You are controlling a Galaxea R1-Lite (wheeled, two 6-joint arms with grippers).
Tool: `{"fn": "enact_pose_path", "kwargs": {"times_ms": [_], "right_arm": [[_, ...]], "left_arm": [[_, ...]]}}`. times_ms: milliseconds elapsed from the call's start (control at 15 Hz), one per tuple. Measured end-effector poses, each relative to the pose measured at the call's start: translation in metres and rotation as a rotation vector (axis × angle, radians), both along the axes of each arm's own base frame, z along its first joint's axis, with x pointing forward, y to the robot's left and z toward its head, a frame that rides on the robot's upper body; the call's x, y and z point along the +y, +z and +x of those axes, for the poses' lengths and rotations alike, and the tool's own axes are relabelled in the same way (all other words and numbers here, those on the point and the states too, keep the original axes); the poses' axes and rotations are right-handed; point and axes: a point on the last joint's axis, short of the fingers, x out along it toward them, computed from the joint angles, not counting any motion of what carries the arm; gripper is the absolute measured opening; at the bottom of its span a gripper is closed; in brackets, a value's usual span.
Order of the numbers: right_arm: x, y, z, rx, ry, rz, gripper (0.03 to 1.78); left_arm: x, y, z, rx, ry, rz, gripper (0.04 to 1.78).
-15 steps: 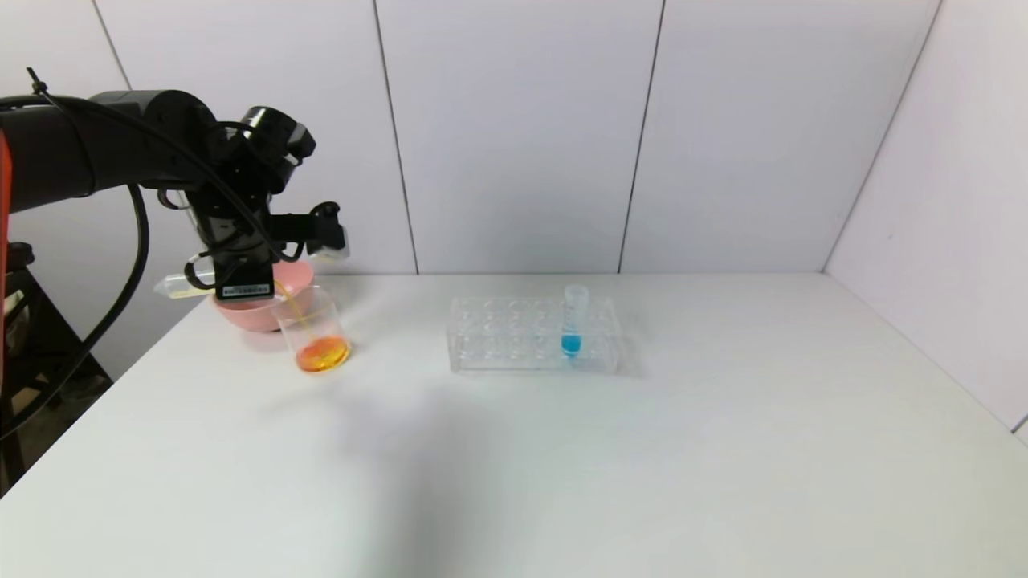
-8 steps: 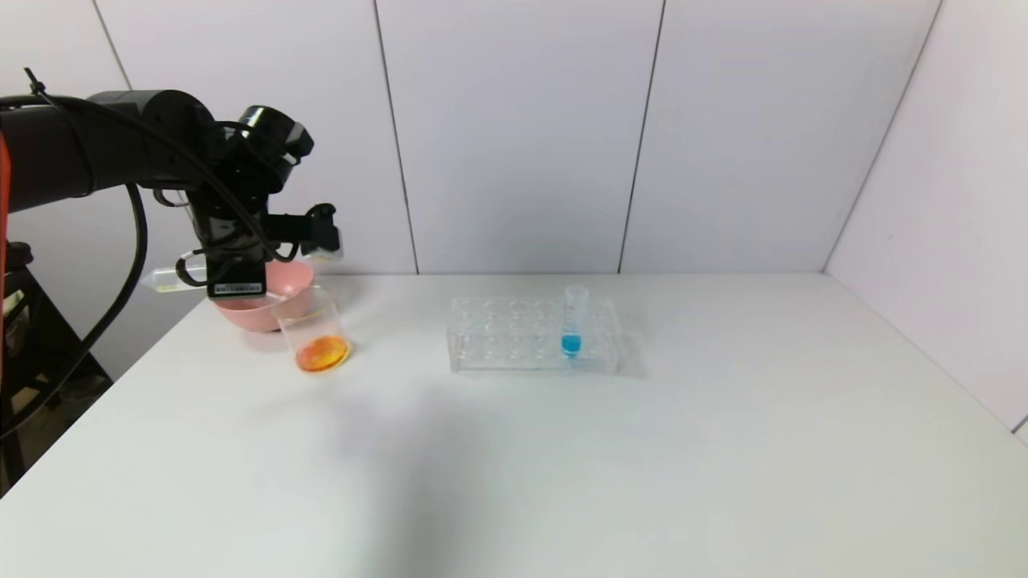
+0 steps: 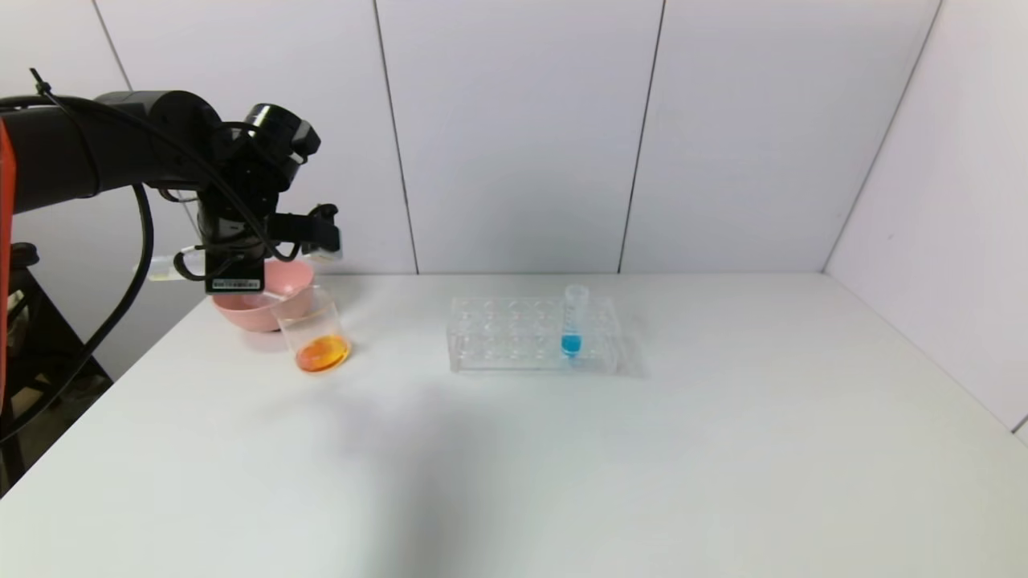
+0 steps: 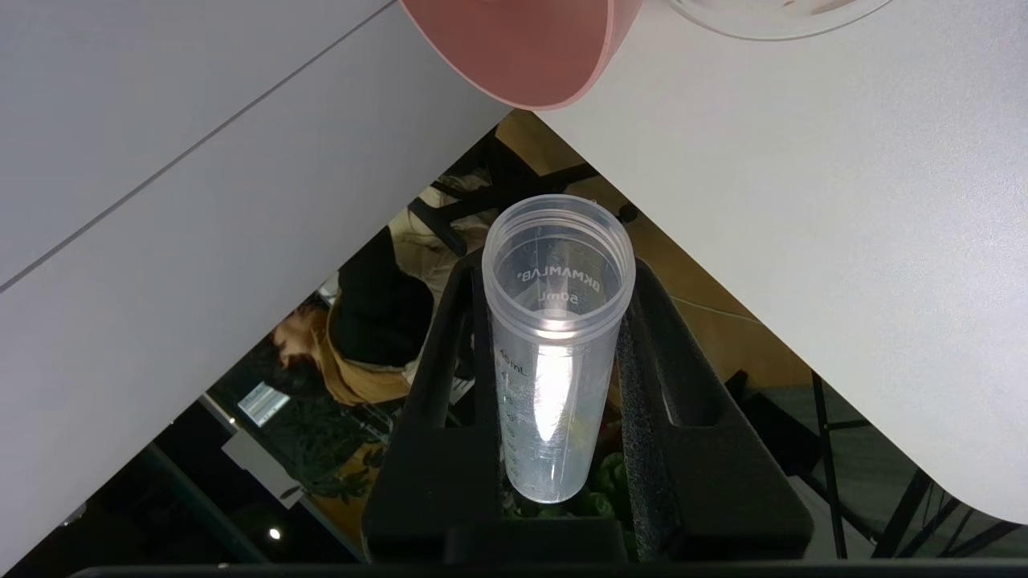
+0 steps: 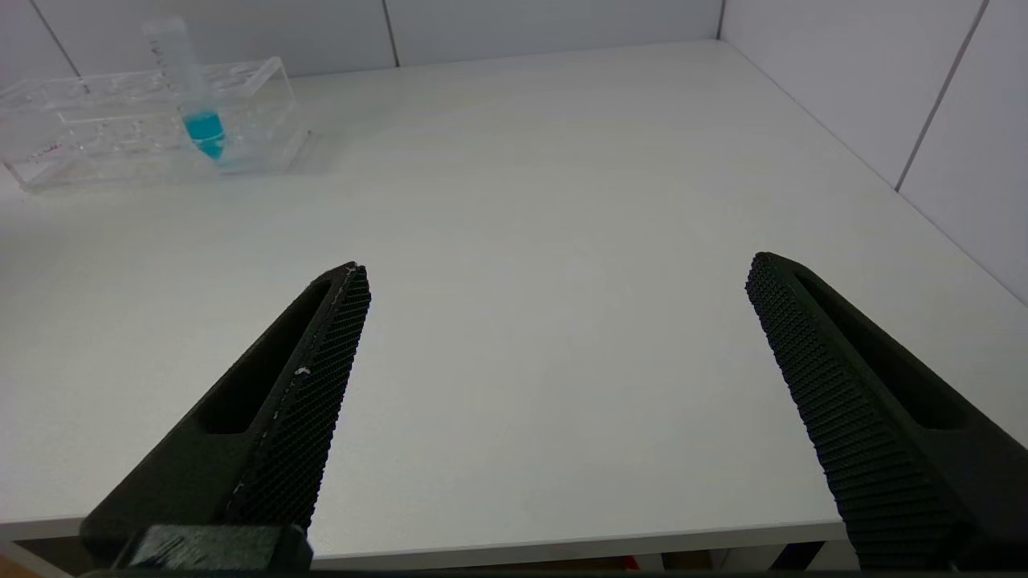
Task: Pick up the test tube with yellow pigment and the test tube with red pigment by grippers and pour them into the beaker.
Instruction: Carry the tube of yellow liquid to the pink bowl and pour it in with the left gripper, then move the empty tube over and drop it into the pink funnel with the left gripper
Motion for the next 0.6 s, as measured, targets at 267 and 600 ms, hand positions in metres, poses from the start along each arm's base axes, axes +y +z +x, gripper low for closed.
{"fn": "enact_pose_path", "kwargs": {"times_ms": [267, 600], "right_arm": [[0.0000, 0.0000, 0.0000, 0.000, 0.000, 0.000, 1.71], [0.0000, 0.0000, 0.0000, 0.000, 0.000, 0.000, 1.71]], "left_arm": [[-0.0057, -0.0022, 0.0009, 0.003, -0.012, 0.002, 0.44], [-0.0018, -0.0004, -0.0030, -0.013, -0.027, -0.153, 0.44]]}}
